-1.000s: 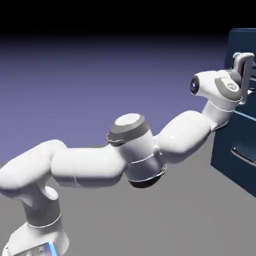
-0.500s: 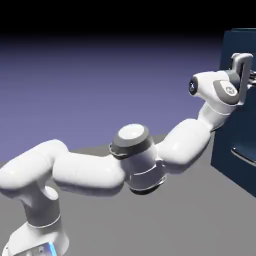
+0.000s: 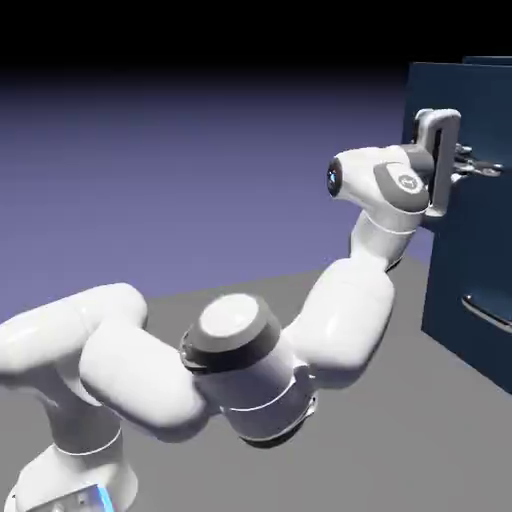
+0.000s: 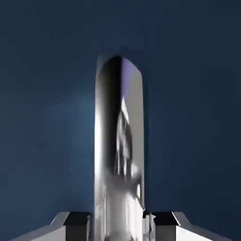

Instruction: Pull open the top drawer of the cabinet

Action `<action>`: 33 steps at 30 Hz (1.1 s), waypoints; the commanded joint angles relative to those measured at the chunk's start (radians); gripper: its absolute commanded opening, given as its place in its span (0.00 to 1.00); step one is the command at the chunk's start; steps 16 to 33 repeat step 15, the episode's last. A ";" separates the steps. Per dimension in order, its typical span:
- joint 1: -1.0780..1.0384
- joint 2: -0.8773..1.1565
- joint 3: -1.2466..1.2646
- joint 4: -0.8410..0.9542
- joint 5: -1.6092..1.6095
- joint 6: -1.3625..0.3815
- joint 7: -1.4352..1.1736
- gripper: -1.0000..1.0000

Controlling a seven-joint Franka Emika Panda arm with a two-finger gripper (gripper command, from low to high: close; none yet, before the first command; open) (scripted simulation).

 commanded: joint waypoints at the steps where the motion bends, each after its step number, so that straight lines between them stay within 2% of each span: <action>1: -0.024 0.003 0.005 -0.036 0.006 -0.013 0.004 0.00; 11: -0.275 0.039 0.078 -0.388 0.070 -0.117 0.045 0.00; 12: -0.275 0.039 0.078 -0.388 0.070 -0.117 0.045 1.00; 15: -0.333 0.052 0.101 -0.461 0.094 -0.133 0.049 1.00; 33: -0.333 0.052 0.101 -0.461 0.094 -0.133 0.049 1.00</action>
